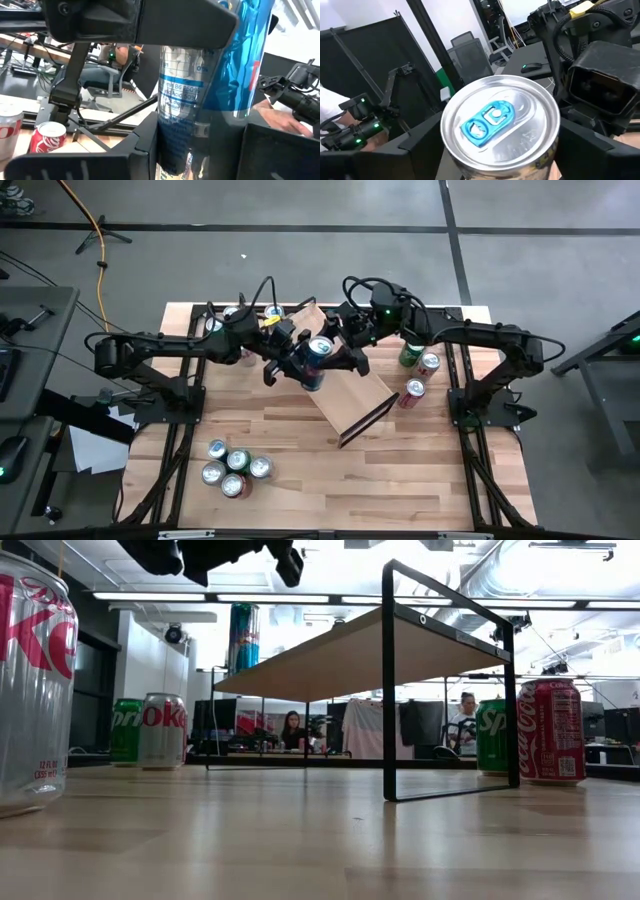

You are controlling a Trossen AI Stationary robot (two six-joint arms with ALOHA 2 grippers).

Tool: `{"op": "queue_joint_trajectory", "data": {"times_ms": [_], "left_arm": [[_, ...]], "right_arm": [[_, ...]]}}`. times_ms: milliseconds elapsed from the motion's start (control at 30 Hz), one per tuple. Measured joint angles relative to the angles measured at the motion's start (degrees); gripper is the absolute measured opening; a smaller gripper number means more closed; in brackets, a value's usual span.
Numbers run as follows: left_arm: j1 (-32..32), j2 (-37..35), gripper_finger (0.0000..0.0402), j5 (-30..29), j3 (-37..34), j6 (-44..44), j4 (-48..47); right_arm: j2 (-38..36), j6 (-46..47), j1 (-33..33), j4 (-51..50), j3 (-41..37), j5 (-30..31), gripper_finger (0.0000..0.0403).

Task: Place canned beverage on shelf
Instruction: Put the top blue soda can on the shelf aligned with the other blue soda can

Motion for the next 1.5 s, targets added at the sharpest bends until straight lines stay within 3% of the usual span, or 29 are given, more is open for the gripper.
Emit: {"op": "queue_joint_trajectory", "data": {"times_ms": [67, 167, 333, 467, 600, 800, 967, 1067, 1133, 1300, 1367, 1500], "left_arm": [[0.0, 0.0, 0.0081, -0.1, 0.0, -0.1, 0.0], [0.0, 0.0, 0.0114, 0.0, 0.0, -2.7, 0.3], [0.5, -0.1, 0.0185, -0.5, 0.0, -6.4, -0.2], [2.1, -0.1, 0.0216, 0.2, 0.0, -8.7, -0.1], [4.5, -0.5, 0.0222, 3.4, 0.0, -9.9, -0.1], [7.9, -4.3, 0.0215, 4.5, 0.3, -9.9, -0.2], [9.4, -8.8, 0.0205, 3.6, 2.9, -3.7, -1.4], [9.5, -12.2, 0.0197, 0.2, 5.9, 4.0, -10.5], [9.4, -14.8, 0.0190, -3.5, 8.6, 11.6, -21.5], [6.9, -20.8, 0.0176, -19.0, 16.5, 27.5, -49.0], [5.3, -22.7, 0.0173, -23.9, 18.2, 29.4, -53.8], [2.6, -26.5, 0.0172, -28.7, 18.5, 28.6, -54.4]], "right_arm": [[0.0, -0.4, 0.0, -0.1, 0.0, 0.0, 0.0270], [0.0, -1.1, -0.5, -0.1, 0.0, -0.6, 0.0227], [-0.6, 1.5, -2.9, -1.9, 0.0, -4.5, 0.0226], [-2.7, 2.4, -5.5, -4.6, 0.0, -8.2, 0.0226], [-5.7, 0.0, -7.4, -11.9, 0.0, -8.1, 0.0226], [-9.4, -7.5, -8.1, -24.3, 0.0, 0.0, 0.0226], [-9.5, -10.1, -7.9, -28.3, 0.0, 4.4, 0.0226], [-8.2, -11.6, -7.7, -28.4, 0.0, 5.4, 0.0226], [-7.2, -11.8, -7.8, -27.4, 0.0, 6.0, 0.0226], [-4.8, -13.1, -8.4, -21.7, 0.0, 8.9, 0.0226], [-3.4, -13.1, -8.7, -18.1, 0.0, 10.6, 0.0226], [-1.0, -13.3, -9.5, -11.6, 0.0, 16.9, 0.0226]]}}
